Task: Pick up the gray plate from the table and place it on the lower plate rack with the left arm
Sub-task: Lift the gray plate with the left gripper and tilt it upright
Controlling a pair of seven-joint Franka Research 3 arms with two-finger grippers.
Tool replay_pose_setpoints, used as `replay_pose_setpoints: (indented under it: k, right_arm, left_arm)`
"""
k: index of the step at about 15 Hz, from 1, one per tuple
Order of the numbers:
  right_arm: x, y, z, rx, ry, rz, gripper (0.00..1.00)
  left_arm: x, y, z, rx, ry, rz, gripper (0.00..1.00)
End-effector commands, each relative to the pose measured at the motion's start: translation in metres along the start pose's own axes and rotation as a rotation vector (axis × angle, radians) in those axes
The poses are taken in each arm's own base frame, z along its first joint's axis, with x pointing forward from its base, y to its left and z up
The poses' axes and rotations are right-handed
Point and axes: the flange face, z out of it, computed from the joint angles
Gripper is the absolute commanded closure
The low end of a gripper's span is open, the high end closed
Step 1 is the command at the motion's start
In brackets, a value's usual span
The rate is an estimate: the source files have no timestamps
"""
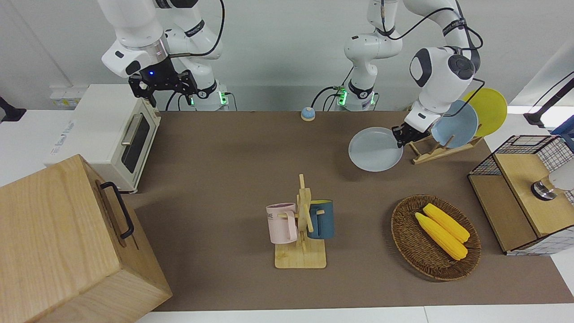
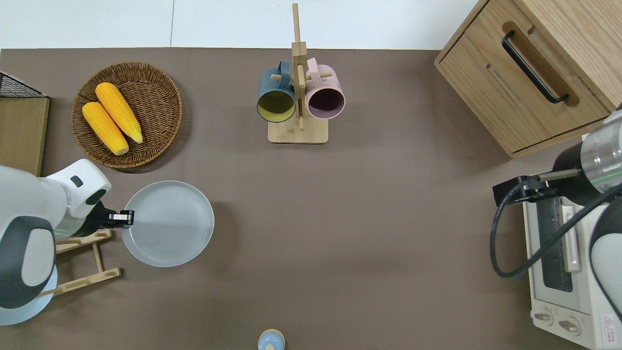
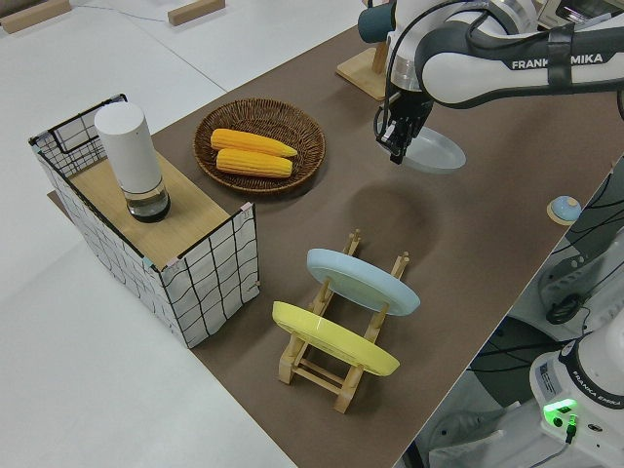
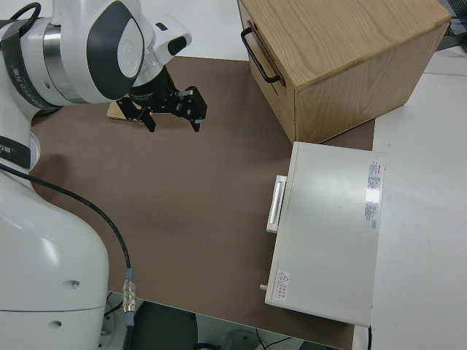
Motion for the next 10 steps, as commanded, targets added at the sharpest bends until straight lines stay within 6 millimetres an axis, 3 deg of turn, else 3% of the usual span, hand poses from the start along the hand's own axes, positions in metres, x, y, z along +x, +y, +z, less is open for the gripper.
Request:
replay_pose_setpoints:
  k: [1, 4, 10]
  right_arm:
    - [-0.002, 0.003, -0.003, -0.006, -0.001, 0.017, 0.017]
    - [-0.002, 0.002, -0.003, -0.007, -0.003, 0.016, 0.017]
    - [-0.002, 0.002, -0.003, -0.007, -0.003, 0.016, 0.017]
  left_arm:
    - [0.005, 0.008, -0.053, -0.014, -0.015, -0.027, 1.0]
    - [0.004, 0.01, -0.073, -0.016, -0.025, -0.009, 1.0]
    - [0.001, 0.004, -0.075, 0.094, -0.05, 0.019, 1.0]
